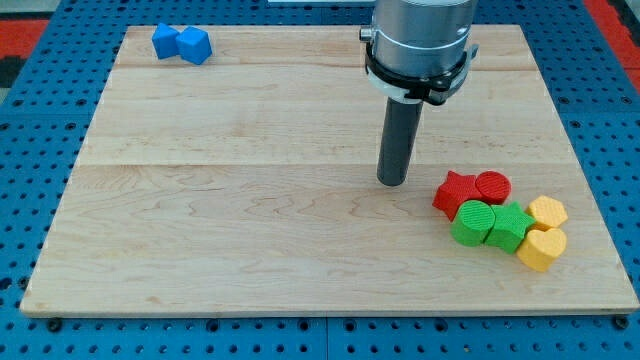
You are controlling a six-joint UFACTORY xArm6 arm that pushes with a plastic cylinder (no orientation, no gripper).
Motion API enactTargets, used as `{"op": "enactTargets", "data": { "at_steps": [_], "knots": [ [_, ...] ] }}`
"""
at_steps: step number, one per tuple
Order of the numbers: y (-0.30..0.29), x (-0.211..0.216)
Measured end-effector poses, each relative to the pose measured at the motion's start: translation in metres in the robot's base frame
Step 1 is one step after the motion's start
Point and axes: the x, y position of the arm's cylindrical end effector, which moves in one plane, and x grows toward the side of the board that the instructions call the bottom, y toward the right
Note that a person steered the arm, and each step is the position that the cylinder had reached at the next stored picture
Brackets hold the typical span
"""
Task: Seperate the blue triangle and blue cube
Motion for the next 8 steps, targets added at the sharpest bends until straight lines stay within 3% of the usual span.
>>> {"op": "enactTargets", "data": {
  "at_steps": [3,4,6,7,8],
  "knots": [
    [0.001,-0.008],
    [0.006,-0.063],
    [0.020,-0.237],
    [-0.003,-0.274],
    [-0.013,-0.274]
  ]
}}
